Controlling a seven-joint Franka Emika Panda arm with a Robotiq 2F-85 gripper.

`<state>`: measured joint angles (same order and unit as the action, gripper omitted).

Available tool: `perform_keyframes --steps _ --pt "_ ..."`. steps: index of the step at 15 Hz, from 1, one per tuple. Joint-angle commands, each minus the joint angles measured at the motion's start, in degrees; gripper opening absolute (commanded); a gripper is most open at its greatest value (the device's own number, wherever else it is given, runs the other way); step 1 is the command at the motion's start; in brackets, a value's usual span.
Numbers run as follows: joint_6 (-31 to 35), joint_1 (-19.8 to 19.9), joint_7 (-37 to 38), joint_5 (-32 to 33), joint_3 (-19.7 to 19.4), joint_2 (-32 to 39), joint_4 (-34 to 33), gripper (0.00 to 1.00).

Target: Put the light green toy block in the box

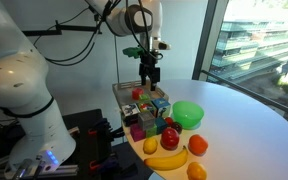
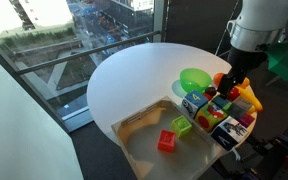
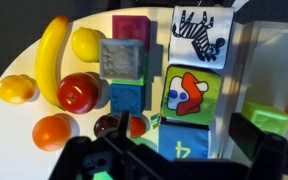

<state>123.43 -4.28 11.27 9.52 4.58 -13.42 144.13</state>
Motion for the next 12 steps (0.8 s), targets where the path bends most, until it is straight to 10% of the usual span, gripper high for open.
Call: perform_keyframes --steps 1,12 --pt "-7.12 1.49 -2.99 -0.89 -1.01 -4.45 -0.38 1.0" --pt "-19.62 3.03 -14.17 -3.17 -6.35 -15.84 -1.63 1.0"
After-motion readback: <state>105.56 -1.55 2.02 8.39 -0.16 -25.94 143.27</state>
